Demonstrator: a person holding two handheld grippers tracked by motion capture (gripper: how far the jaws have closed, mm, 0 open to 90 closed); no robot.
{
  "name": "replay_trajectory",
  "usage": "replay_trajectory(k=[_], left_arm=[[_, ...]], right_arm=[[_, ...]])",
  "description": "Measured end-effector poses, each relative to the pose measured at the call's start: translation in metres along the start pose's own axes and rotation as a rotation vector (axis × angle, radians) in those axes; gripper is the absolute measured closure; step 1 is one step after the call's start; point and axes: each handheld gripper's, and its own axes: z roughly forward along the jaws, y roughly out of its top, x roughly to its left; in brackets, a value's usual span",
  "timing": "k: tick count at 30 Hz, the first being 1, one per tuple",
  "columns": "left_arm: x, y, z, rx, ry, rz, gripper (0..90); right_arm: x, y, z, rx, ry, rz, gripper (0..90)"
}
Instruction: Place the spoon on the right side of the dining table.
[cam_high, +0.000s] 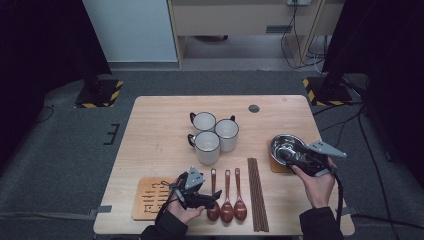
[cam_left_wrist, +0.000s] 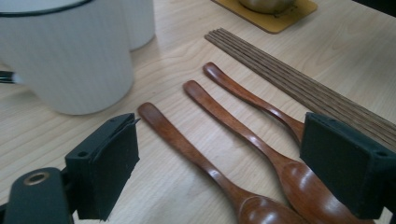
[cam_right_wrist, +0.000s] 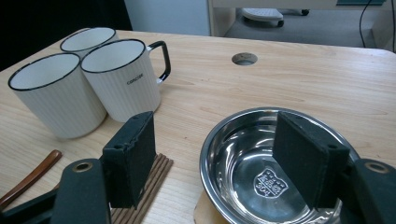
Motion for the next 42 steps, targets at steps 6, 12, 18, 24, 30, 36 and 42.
replay_trajectory(k=[6,12,18,24,30,36,42], left_arm=[[-0.011,0.0,0.012,0.025,-0.031,0.021,10.6],[-0.017,0.001,0.018,0.036,-0.046,0.029,10.3],[-0.025,0.003,0.026,0.056,-0.055,0.054,9.8],[-0.032,0.003,0.034,0.079,-0.066,0.075,9.5],[-0.038,0.001,0.041,0.1,-0.085,0.092,9.6],[-0.045,-0.001,0.048,0.122,-0.105,0.11,9.6],[-0.049,-0.003,0.052,0.139,-0.117,0.127,9.3]], right_arm=[[0.002,-0.001,0.002,0.008,0.008,-0.006,30.0],[0.003,-0.001,0.003,0.01,0.013,-0.011,30.2],[0.006,-0.002,0.005,0.016,0.022,-0.012,30.4],[0.01,-0.003,0.008,0.022,0.03,-0.026,30.5],[0.012,-0.005,0.011,0.034,0.038,-0.029,30.6],[0.015,-0.006,0.014,0.043,0.047,-0.032,30.6],[0.019,-0.008,0.018,0.053,0.058,-0.035,30.7]])
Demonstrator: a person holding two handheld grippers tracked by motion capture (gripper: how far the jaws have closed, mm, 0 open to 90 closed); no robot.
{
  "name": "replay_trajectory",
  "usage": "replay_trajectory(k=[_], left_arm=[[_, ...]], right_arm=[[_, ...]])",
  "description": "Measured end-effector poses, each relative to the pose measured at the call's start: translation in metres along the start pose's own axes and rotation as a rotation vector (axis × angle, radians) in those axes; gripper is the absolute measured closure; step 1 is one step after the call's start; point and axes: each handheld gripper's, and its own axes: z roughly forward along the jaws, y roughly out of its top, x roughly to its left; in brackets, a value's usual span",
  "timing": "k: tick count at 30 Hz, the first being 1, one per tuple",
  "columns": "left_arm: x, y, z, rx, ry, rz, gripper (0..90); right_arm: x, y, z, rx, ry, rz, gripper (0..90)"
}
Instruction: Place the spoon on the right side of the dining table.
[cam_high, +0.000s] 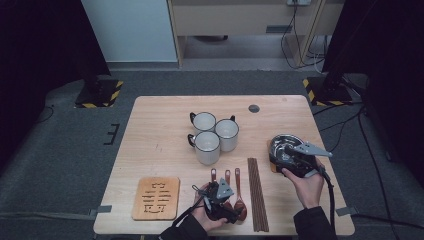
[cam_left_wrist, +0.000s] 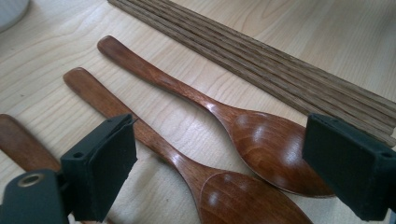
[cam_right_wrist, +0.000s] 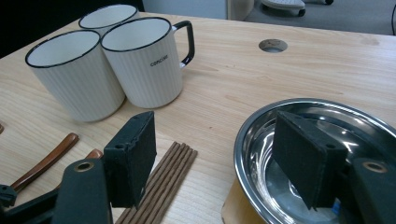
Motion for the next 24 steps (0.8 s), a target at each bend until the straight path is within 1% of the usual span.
replay_trajectory(k=[7,11,14,22,24], left_arm=[[-0.001,0.0,0.002,0.003,-0.003,0.012,9.1],[-0.003,-0.001,0.004,0.005,-0.011,0.014,9.6],[-0.004,0.0,0.005,-0.002,-0.014,0.019,9.9],[-0.007,0.0,0.008,-0.003,-0.02,0.04,10.9],[-0.008,0.0,0.008,-0.005,-0.022,0.052,11.3]], right_arm=[[0.007,-0.001,0.006,0.02,0.012,-0.01,30.8],[0.012,-0.002,0.01,0.028,0.027,-0.014,30.8],[0.014,-0.003,0.012,0.032,0.036,-0.013,30.8],[0.019,-0.005,0.019,0.048,0.058,-0.011,30.9],[0.022,-0.006,0.021,0.058,0.063,-0.015,30.9]])
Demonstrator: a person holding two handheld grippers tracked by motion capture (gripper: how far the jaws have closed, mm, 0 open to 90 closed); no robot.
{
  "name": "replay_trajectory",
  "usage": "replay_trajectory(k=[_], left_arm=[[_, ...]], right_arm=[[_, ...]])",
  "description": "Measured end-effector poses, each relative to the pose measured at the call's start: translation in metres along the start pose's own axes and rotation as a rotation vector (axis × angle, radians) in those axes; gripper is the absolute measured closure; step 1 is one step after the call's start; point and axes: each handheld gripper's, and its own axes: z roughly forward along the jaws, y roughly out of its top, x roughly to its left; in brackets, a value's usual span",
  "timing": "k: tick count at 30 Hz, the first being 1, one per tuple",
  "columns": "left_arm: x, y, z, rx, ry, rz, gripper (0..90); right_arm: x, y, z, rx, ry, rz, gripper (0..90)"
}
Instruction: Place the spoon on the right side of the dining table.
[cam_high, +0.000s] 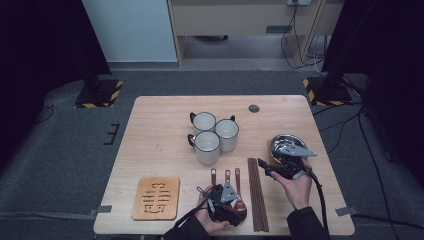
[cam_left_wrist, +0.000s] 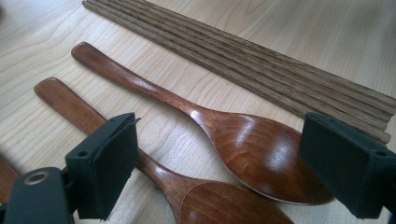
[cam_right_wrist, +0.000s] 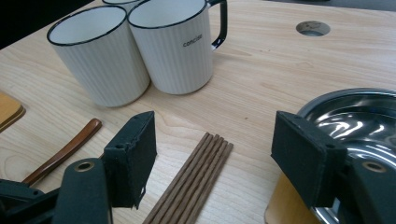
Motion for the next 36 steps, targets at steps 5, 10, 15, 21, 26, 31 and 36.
replay_trajectory(k=[5,10,15,21,26,31,36], left_arm=[[-0.002,0.0,0.002,0.004,-0.001,0.009,13.2],[-0.003,0.0,0.003,0.011,-0.001,0.022,14.2],[-0.004,-0.001,0.005,0.014,0.012,0.039,15.1],[-0.006,-0.001,0.007,0.02,0.019,0.058,16.1],[-0.005,-0.002,0.007,0.021,0.024,0.057,16.6],[-0.005,-0.003,0.009,0.023,0.022,0.059,17.0],[-0.004,-0.004,0.009,0.02,0.016,0.054,17.1]], right_arm=[[0.004,-0.001,0.005,0.008,0.026,0.002,31.2],[0.008,-0.004,0.012,0.016,0.059,0.026,31.7],[0.013,-0.006,0.017,0.034,0.088,0.032,32.3],[0.018,-0.009,0.025,0.06,0.118,0.035,32.9],[0.022,-0.012,0.031,0.084,0.129,0.029,33.3],[0.025,-0.014,0.035,0.102,0.147,0.036,33.9],[0.029,-0.017,0.04,0.121,0.172,0.039,34.8]])
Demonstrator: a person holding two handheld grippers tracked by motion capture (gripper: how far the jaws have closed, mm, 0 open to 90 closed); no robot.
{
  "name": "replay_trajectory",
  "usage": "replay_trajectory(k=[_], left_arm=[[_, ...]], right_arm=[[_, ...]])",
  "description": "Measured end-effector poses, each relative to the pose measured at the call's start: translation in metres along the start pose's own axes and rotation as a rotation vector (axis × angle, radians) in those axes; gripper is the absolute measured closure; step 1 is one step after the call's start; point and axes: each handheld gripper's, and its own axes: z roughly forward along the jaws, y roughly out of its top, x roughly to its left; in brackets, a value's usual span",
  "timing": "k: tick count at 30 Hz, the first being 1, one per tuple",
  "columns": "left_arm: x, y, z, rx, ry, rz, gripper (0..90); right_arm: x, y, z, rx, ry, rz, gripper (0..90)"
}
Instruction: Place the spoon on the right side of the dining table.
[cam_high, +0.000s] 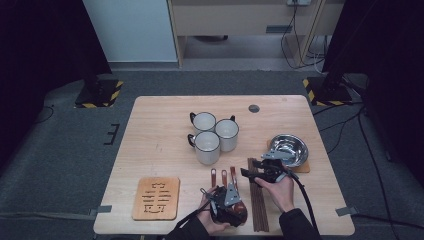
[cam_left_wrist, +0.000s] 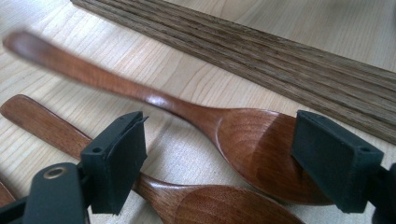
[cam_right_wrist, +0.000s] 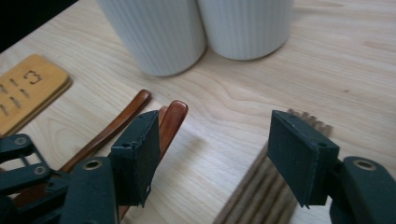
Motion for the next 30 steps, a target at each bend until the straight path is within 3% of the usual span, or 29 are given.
replay_trajectory(k=[8,19,30], left_arm=[[0.001,-0.002,0.0,-0.003,-0.007,-0.006,17.3],[0.001,-0.003,-0.001,-0.006,-0.006,-0.018,17.7],[0.001,-0.004,-0.001,-0.006,-0.005,-0.015,17.9]], right_arm=[[0.004,-0.004,0.009,0.025,0.054,0.022,36.2],[0.003,-0.009,0.016,0.059,0.081,0.031,40.6],[-0.002,-0.014,0.02,0.099,0.122,0.062,55.9]])
